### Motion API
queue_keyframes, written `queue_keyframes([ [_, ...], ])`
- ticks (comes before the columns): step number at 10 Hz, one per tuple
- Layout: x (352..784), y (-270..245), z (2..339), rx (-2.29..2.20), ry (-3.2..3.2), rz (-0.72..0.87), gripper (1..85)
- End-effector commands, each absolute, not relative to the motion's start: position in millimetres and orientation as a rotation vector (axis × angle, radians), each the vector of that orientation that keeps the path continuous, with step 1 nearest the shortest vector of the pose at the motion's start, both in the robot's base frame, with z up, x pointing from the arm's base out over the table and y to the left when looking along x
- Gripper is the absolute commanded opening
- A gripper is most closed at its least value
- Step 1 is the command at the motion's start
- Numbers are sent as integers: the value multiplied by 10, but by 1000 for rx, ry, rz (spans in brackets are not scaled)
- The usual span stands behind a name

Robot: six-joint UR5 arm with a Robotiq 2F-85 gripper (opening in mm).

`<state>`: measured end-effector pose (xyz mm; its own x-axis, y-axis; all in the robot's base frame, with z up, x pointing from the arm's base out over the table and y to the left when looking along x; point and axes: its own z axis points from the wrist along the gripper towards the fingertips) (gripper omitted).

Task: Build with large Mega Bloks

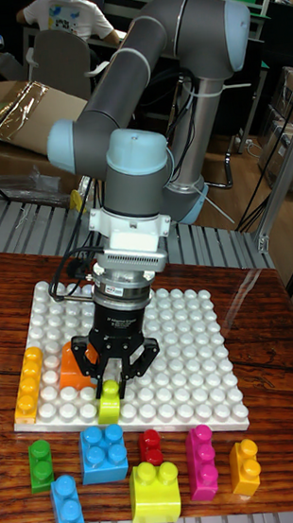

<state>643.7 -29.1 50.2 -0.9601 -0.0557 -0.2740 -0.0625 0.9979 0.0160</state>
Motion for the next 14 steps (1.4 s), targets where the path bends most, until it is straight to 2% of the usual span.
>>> queue_keyframes([
  [1, 6414, -268, 510, -73, 2876, 57, 10],
  [2, 6319, -213, 496, -71, 2913, 86, 17],
  [3, 6304, -170, 501, -74, 2923, 111, 60],
  [4, 6343, -187, 520, -93, 2921, 120, 143],
  [5, 6365, -204, 533, -113, 2921, 120, 157],
  [6, 6371, -232, 555, -148, 2924, 110, 253],
  [8, 6330, -289, 656, -200, 2959, 106, 330],
  [11, 6360, -225, 722, -216, 2976, 105, 397],
  [14, 6429, -299, 757, -272, 2970, 103, 427],
])
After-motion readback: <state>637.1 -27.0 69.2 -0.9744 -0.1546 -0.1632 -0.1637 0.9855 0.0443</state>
